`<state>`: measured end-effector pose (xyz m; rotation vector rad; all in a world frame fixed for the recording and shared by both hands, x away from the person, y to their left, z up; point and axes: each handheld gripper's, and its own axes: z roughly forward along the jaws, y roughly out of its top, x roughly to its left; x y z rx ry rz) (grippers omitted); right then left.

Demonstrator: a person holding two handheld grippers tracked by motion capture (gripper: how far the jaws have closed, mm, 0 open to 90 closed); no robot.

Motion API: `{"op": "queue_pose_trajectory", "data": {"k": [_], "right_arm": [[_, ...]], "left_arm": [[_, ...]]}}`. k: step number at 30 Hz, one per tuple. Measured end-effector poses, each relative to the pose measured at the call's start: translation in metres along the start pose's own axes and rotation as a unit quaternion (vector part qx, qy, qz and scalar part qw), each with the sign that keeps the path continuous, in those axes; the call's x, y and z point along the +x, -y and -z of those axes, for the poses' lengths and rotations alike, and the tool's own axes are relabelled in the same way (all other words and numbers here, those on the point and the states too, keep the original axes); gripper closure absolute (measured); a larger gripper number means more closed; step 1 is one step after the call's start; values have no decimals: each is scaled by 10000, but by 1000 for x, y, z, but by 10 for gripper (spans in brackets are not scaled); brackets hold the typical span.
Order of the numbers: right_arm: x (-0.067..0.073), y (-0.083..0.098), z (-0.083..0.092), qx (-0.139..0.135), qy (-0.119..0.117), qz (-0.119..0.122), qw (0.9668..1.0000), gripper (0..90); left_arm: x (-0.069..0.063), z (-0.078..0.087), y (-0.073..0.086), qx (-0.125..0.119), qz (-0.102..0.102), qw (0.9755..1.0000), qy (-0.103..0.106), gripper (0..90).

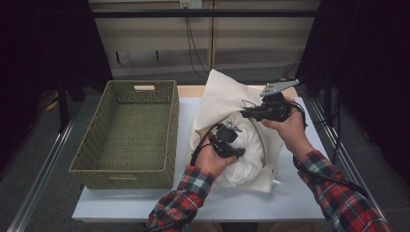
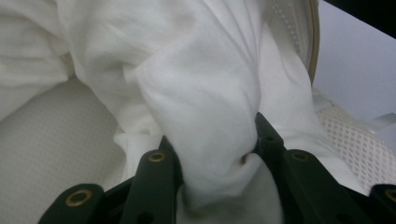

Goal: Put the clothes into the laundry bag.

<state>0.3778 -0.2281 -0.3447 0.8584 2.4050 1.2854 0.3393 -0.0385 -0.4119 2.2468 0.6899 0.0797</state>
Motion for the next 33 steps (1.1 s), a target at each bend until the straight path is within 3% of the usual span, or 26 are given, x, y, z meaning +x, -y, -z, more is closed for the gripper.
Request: {"op": "queue_pose_trajectory", "data": {"k": [3,6,8,10,11,14,15,18,21,27,33], "right_arm": [[0,-1,2,-24,15,-16,10000,874],[2,-1,2,-17,-20,2,10000,875],[2,-1,2,-24,-15,5,10000,875],[2,0,2,-8,14,-22,10000,875],[2,1,3,13,30,-25,10000,875],[0,2,4,19,41,-5,10000,875],[-1,3,5,24,75,-18,10000,874],[-1,4,5,34,82,-24,10000,874],[2,4,3,65,114,11,9999,874],[5,3,0,104,188,11,9998,872],[9,3,0,147,269,-2,9995,869]], "left_arm": [[2,-3,-5,-88,2,9999,-72,675],[5,-7,-10,-203,135,9995,-198,673],[6,-11,-12,-369,177,9989,-230,667],[6,-15,-13,-331,189,9990,-239,650],[6,-16,-13,-399,295,9986,-193,633],[7,-18,-11,-386,296,9987,-155,546],[8,-17,-9,-381,515,9978,-145,478],[9,-13,-8,-369,696,9967,-190,280],[9,-5,-7,-297,697,9968,-261,177],[6,11,2,-214,680,9968,-347,91],[3,14,16,-122,710,9970,-293,71]]}}
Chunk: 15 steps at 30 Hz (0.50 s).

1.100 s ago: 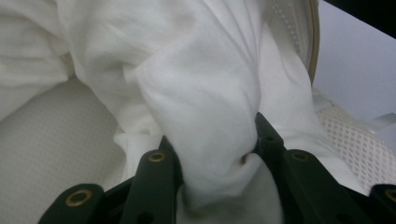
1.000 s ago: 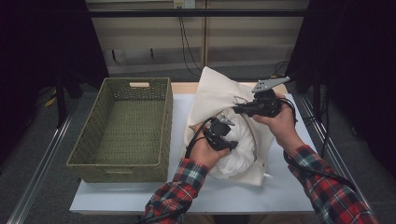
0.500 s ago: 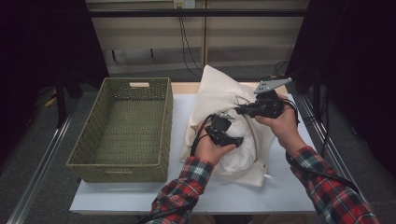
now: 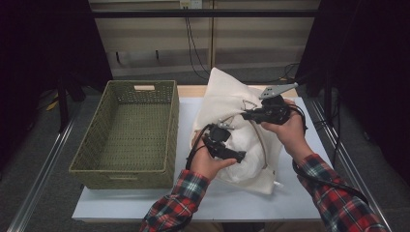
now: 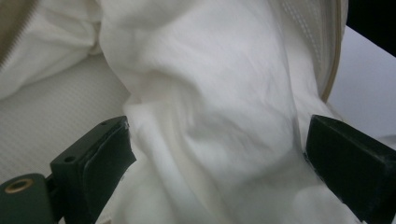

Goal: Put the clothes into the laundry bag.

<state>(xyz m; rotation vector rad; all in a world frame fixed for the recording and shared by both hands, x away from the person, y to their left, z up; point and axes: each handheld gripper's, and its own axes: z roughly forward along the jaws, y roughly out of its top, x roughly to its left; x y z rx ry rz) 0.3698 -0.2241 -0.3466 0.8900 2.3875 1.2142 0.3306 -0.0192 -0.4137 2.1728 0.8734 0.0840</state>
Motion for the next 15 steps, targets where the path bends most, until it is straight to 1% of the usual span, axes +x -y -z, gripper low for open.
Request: {"op": "queue_pose_trajectory", "data": {"k": [2,4,6,7,9,10,11,13,15], "right_arm": [[1,-1,0,32,9,-2,10000,868],[2,-1,0,35,38,5,10000,867],[2,0,0,40,36,8,10000,867],[2,0,0,28,37,18,10000,867],[2,0,1,45,33,6,10000,867],[1,0,1,36,50,23,10000,868],[1,0,1,40,55,15,10000,867],[1,-1,1,29,53,-1,10000,867],[1,-1,1,36,52,12,10000,867]], "left_arm": [[0,1,3,37,-45,10000,11,69],[0,2,6,24,-19,10000,9,67],[0,2,10,60,0,10000,27,63],[1,1,12,121,-11,9999,24,60],[0,-3,18,178,38,9998,70,57],[0,-5,19,233,3,9997,95,56],[-1,-7,21,248,30,9997,74,57],[-2,-13,26,297,79,9993,195,80],[-3,-17,29,321,81,9992,208,88]]}}
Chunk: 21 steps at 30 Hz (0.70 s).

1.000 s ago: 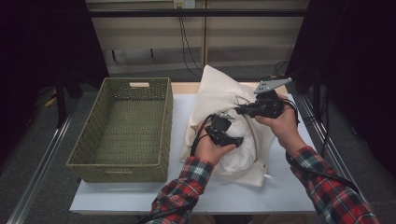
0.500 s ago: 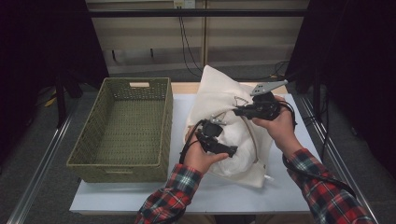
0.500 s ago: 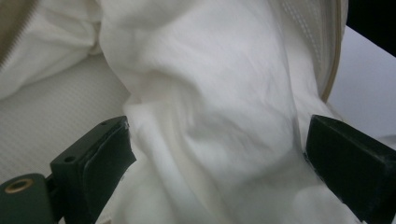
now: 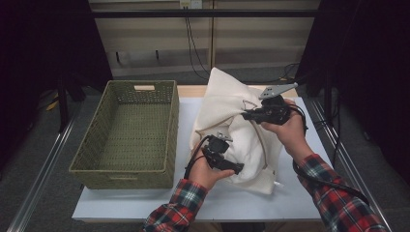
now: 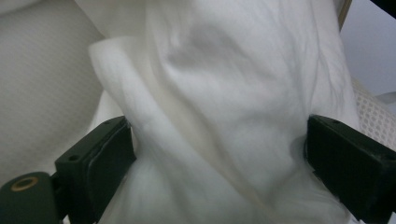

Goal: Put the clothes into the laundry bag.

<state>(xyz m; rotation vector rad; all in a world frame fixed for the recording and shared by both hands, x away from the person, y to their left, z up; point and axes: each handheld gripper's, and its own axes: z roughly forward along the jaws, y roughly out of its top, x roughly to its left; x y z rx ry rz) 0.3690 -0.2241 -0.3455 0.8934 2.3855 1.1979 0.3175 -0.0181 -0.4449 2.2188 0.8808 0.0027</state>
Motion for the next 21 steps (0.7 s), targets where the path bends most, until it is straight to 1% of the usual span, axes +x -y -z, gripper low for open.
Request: {"op": "queue_pose_trajectory", "data": {"k": [1,2,3,4,7,8,9,10,11,12,13,14,15,16,17,18,19,20,21], "right_arm": [[0,0,0,-2,-4,-5,10000,868],[0,0,0,6,-24,22,10000,868],[1,0,0,1,-3,48,10000,868],[1,0,0,3,-10,39,10000,868],[2,0,-1,33,-17,53,10000,868],[2,0,-1,36,-30,59,10000,868],[2,0,-1,37,-33,69,10000,868],[2,-1,-1,17,-39,74,10000,868],[2,-1,-2,10,-31,75,10000,868],[2,-1,-2,19,-37,75,10000,868],[2,-2,-2,23,-38,80,10000,869],[2,-2,-3,15,-52,92,9999,869],[2,-2,-4,14,-49,94,9999,869],[2,-3,-4,24,-69,94,9999,869],[3,-3,-4,42,-67,102,9999,870],[4,-3,-5,48,-61,123,9999,870],[4,-3,-4,55,-68,113,9999,870],[4,-3,-4,49,-67,129,9999,870],[4,-3,-3,51,-66,116,9999,870]], "left_arm": [[0,-2,1,39,-1,10000,33,103],[0,-4,3,10,45,10000,47,127],[0,-5,4,11,48,10000,66,135],[1,-5,5,16,6,9999,99,155],[2,-7,7,13,-9,9999,153,250],[2,-8,8,8,0,9999,162,305],[2,-9,10,37,-2,9998,184,387],[2,-10,11,51,-34,9998,186,443],[2,-9,12,50,-66,9999,131,483],[1,-9,11,43,-43,9998,184,576],[1,-8,10,67,-35,9998,174,645],[1,-8,10,90,-65,9999,128,690],[-1,-8,9,101,-47,9999,90,714],[-1,-8,8,140,-114,9998,70,729],[-2,-8,8,145,-133,9998,17,738],[-4,-8,8,74,-53,10000,28,741],[-3,-7,7,68,-30,10000,29,745],[-3,-6,6,102,-59,9999,6,749],[-3,-5,5,79,-39,10000,-7,752]]}}
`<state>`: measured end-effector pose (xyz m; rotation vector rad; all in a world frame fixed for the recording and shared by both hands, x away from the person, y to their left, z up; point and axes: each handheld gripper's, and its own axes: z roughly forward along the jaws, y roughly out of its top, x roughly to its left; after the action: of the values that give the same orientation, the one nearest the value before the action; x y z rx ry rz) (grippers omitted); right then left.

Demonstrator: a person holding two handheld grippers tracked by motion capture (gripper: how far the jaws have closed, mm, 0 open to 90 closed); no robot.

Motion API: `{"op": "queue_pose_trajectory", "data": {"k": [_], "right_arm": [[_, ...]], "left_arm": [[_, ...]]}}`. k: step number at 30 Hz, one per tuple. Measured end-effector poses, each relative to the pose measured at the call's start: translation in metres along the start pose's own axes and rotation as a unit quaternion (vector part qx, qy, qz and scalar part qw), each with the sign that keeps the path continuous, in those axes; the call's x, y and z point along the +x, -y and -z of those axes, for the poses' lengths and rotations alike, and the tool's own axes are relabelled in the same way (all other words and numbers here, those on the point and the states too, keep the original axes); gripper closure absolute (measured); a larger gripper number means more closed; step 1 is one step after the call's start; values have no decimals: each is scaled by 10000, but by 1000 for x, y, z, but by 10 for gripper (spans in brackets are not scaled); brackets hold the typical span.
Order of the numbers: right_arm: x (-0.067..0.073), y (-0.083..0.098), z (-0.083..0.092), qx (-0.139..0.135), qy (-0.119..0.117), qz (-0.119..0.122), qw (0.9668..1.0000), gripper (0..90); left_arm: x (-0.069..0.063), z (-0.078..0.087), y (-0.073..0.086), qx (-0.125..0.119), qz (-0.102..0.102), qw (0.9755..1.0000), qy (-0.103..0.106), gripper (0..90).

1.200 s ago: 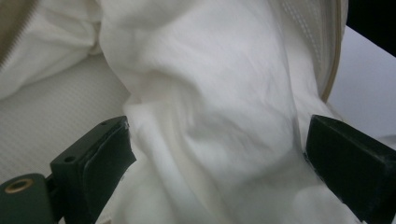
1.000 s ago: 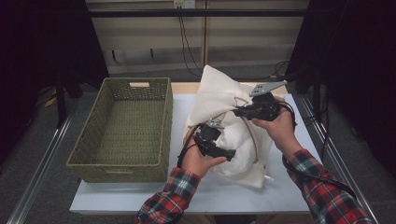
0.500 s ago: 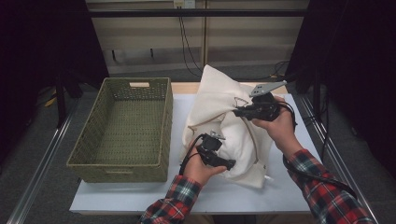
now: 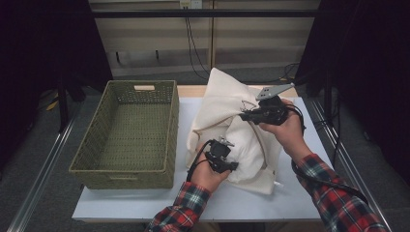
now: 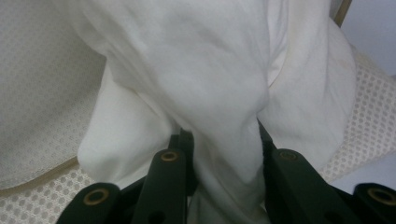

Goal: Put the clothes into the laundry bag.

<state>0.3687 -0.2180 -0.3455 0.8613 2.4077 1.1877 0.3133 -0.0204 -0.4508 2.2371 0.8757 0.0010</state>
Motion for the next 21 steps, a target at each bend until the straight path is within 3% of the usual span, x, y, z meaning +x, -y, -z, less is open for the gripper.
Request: {"op": "queue_pose_trajectory", "data": {"k": [7,21], "right_arm": [[-1,3,5,-57,-6,-16,10000,870],[-3,2,7,-72,-31,-39,10000,871]], "left_arm": [[-4,5,-12,-46,-175,9998,-87,761],[-3,7,-25,-179,-231,9995,-135,762]]}}
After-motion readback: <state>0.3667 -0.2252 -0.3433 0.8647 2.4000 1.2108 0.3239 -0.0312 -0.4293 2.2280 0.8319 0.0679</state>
